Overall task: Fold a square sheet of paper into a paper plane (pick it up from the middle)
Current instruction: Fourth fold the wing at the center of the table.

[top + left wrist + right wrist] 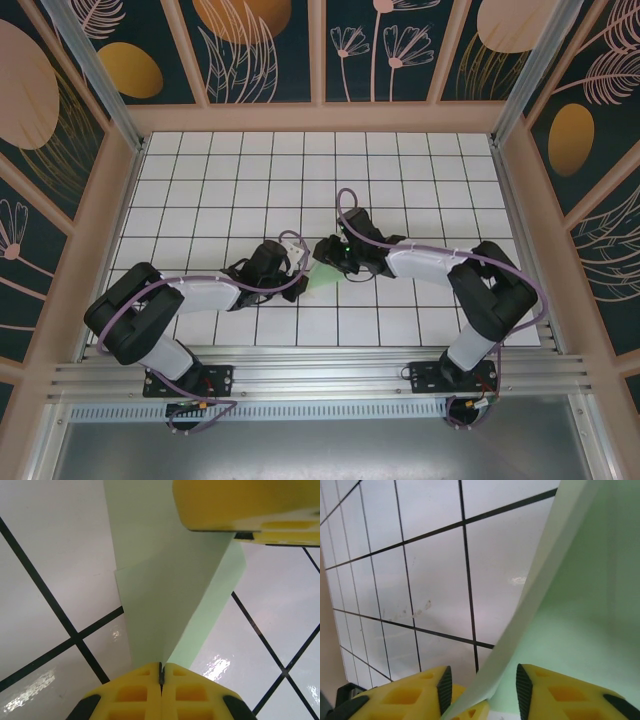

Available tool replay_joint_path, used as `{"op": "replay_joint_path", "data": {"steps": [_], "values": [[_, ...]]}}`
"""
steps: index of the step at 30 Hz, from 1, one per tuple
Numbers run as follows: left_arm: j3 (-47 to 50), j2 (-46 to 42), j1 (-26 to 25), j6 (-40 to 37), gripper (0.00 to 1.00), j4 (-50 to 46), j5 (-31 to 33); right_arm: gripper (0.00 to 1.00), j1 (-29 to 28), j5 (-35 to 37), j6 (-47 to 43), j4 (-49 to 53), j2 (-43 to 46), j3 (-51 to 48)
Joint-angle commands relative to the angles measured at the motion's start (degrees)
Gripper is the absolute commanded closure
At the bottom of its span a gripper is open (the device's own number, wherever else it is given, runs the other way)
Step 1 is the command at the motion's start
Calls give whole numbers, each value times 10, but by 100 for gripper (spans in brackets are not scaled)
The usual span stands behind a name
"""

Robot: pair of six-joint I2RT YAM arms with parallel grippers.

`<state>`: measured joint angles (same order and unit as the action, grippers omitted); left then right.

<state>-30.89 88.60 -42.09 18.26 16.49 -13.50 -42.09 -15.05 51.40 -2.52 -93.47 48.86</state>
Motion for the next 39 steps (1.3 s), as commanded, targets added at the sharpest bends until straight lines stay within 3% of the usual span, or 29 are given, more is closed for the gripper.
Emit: {"op": "replay_joint_path", "data": {"steps": [1, 7, 16, 25, 31, 39], "values": [[-8, 14, 4, 7, 100, 13, -25, 55, 9, 0, -19, 5, 51, -20], [-12, 43, 16, 36, 100, 43, -88, 54, 23, -17, -40, -11, 108, -70], [-19, 82, 41, 71, 100, 70, -159, 79, 22, -84, -63, -55, 64, -72], [-20, 92, 54, 86, 100, 78, -191, 84, 22, -100, -64, -85, -16, -33], [-26, 92, 54, 84, 100, 70, -189, 84, 27, -73, -56, -78, -42, -18], [-31, 78, 54, 67, 78, 38, -150, 84, 33, -44, -46, -65, -58, -12]]}}
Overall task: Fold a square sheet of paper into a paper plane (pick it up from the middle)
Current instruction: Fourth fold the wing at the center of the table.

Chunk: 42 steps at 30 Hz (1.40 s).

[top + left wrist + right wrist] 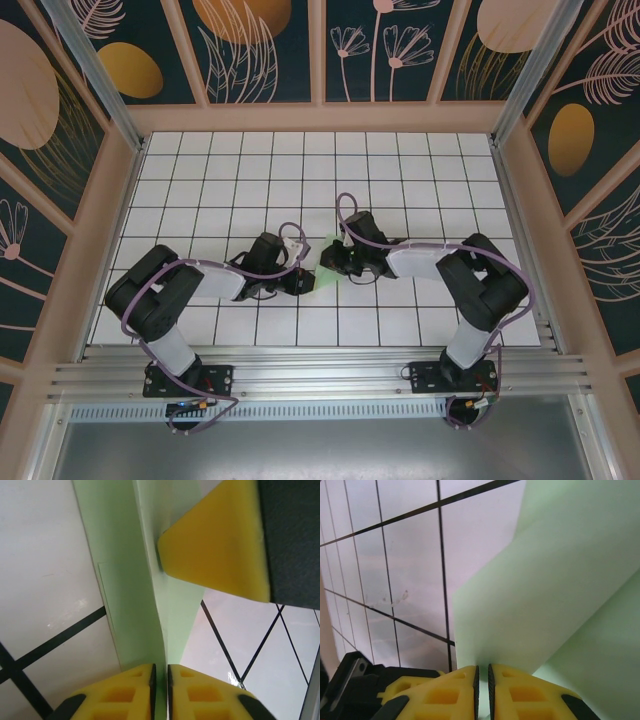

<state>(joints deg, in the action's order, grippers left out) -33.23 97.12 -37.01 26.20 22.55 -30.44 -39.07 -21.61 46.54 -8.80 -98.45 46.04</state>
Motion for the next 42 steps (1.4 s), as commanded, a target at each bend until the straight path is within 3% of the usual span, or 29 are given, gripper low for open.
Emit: {"op": "replay_joint_path", "data": {"steps": [1, 14, 20, 35, 42], "values": [[-7, -9, 3, -14, 78, -26, 23, 84, 5, 23, 3, -1, -8, 16], [-1, -12, 3, -32, 87, -35, 36, 83, 8, 17, 7, -4, -29, 26], [-10, -5, 4, -36, 100, -39, 26, 83, 8, 20, 5, 3, -32, 32], [-23, 42, 4, 74, 100, 14, -67, 80, 19, -7, 9, -35, 4, -1], [-13, 33, 4, 105, 100, 30, -55, 80, 24, -25, 4, -52, -17, 9]]}}
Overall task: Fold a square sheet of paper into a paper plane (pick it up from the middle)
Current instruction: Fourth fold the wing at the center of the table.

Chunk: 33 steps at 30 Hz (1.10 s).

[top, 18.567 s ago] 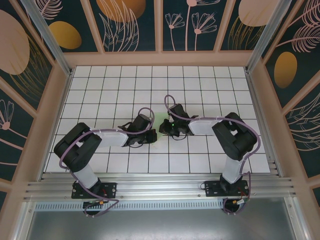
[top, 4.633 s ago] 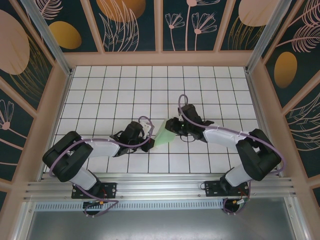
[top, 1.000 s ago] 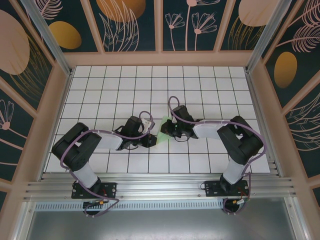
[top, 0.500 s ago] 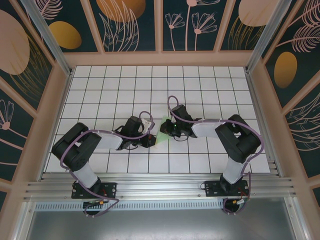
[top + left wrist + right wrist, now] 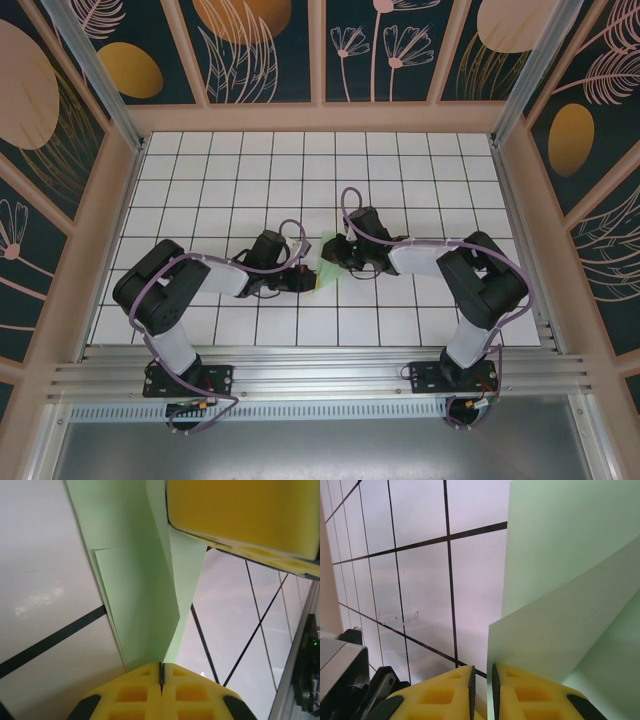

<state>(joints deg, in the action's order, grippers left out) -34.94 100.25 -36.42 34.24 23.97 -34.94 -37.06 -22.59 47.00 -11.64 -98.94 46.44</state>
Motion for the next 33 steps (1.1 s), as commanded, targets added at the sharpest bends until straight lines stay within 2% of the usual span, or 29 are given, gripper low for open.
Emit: {"op": "replay_joint_path", "data": {"steps": [1, 21, 24, 33], "values": [[8, -2, -2, 28, 100, 17, -1, 79, 5, -20, -3, -23, -14, 7], [67, -40, -1, 108, 100, 74, 74, 77, 6, -41, -35, -2, -48, 49], [80, -31, -1, 121, 100, 103, 60, 77, 8, -51, -38, -2, -60, 57], [35, 2, -1, 90, 100, 54, 39, 78, 8, 0, -34, 33, -57, 54]]}}
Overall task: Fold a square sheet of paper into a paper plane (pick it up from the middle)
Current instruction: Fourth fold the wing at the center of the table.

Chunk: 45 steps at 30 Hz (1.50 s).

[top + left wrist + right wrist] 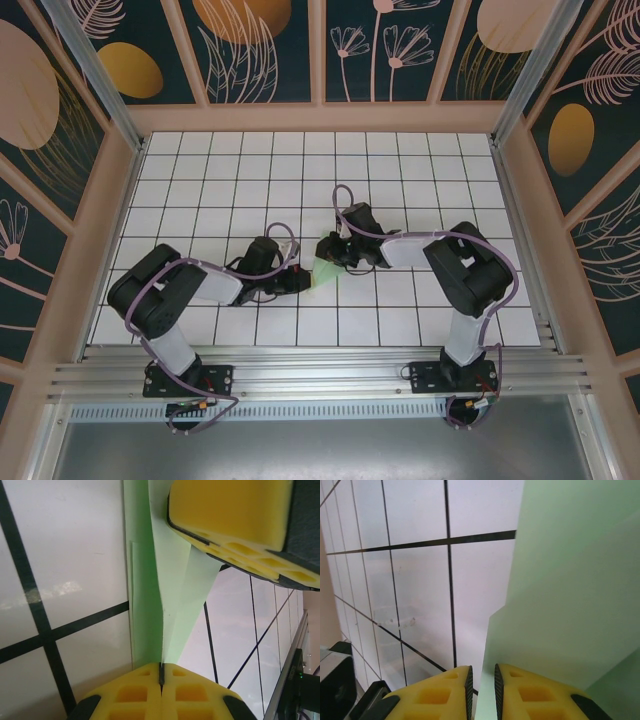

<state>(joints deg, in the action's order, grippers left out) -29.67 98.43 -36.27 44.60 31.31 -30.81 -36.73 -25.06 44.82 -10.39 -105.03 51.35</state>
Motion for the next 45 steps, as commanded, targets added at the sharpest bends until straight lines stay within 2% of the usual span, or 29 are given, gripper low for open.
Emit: {"op": "replay_joint_path", "data": {"steps": [1, 9, 25, 35, 40, 45], "values": [[-21, 22, -3, -17, 100, -28, -3, 78, 6, 27, -12, 20, 2, 4], [-33, 31, -3, -21, 100, -58, -1, 78, 7, 31, -11, 17, -22, 11], [15, 28, -2, 59, 100, 46, 6, 75, 8, -4, -19, -5, -13, 23], [22, 31, -3, 71, 100, 56, 12, 74, 8, -31, -31, -3, -38, 46], [22, 30, -3, 68, 100, 48, 17, 74, 10, -4, -33, 29, -54, 58], [28, 24, -3, 80, 100, 51, 29, 74, 10, -19, -40, 24, -73, 61]]}}
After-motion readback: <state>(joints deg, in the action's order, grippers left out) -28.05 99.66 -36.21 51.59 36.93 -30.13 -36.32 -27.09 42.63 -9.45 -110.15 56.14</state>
